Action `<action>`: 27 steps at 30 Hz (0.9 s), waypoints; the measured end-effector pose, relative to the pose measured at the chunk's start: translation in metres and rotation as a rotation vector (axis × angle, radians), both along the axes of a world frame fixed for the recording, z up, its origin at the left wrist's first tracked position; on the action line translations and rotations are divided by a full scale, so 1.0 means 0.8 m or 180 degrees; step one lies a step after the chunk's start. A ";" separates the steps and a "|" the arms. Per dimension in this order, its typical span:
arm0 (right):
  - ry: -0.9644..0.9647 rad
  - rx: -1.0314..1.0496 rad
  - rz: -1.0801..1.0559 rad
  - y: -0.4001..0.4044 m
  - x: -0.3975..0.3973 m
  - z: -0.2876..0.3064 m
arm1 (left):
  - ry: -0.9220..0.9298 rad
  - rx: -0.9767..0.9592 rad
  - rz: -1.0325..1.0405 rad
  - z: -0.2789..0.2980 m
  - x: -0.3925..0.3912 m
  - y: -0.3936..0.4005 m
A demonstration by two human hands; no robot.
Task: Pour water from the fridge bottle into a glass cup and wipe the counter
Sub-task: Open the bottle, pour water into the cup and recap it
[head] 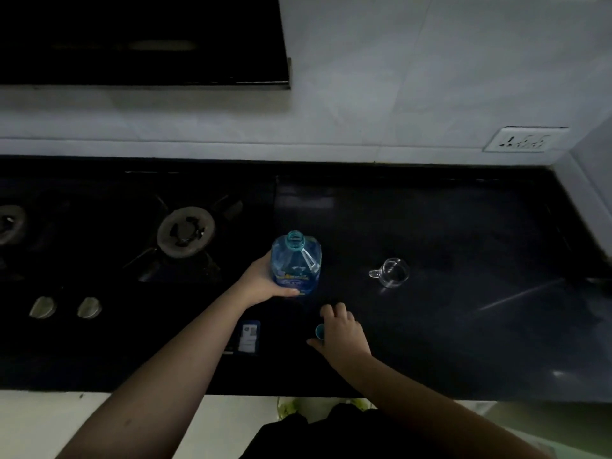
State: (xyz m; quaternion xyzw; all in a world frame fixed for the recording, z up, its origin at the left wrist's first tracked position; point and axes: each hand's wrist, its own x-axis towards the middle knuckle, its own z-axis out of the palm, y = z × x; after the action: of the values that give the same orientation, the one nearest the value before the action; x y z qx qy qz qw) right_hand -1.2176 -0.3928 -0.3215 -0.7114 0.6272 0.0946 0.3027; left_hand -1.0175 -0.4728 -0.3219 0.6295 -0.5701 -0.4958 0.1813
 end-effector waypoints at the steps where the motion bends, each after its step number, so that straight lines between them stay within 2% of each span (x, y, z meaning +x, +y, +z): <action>1: 0.0049 0.0002 0.0032 0.000 0.001 -0.002 | -0.0029 0.0009 -0.0038 0.001 0.000 0.000; 8: -0.0134 -0.0018 0.0074 -0.001 -0.005 -0.006 | 0.0042 -0.0144 -0.0188 0.018 0.001 0.006; 12: -0.0436 -0.0439 0.0178 -0.001 -0.010 0.001 | 0.0202 -0.0367 -0.0204 0.029 0.012 0.011; 17: -0.1760 -0.1426 -0.0640 -0.032 -0.015 0.051 | 0.0200 -0.0929 -0.0173 0.052 0.013 0.006; 21: -0.2542 -0.1799 -0.1366 -0.067 -0.002 0.128 | 0.0270 -0.0921 -0.0220 0.062 0.005 -0.003; 24: -0.2859 -0.1743 -0.1306 -0.081 0.011 0.168 | 0.0191 -0.0898 -0.0354 0.061 0.000 -0.008; 27: -0.2698 -0.1717 -0.0891 -0.089 0.026 0.176 | 0.0035 -0.0980 -0.0430 0.062 -0.003 -0.005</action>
State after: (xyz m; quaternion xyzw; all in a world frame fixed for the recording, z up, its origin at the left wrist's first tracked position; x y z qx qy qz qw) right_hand -1.1967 -0.4636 -0.1810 -0.6492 0.5408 -0.4081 0.3457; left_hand -1.0203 -0.4764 -0.2725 0.5518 -0.6794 -0.4170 0.2451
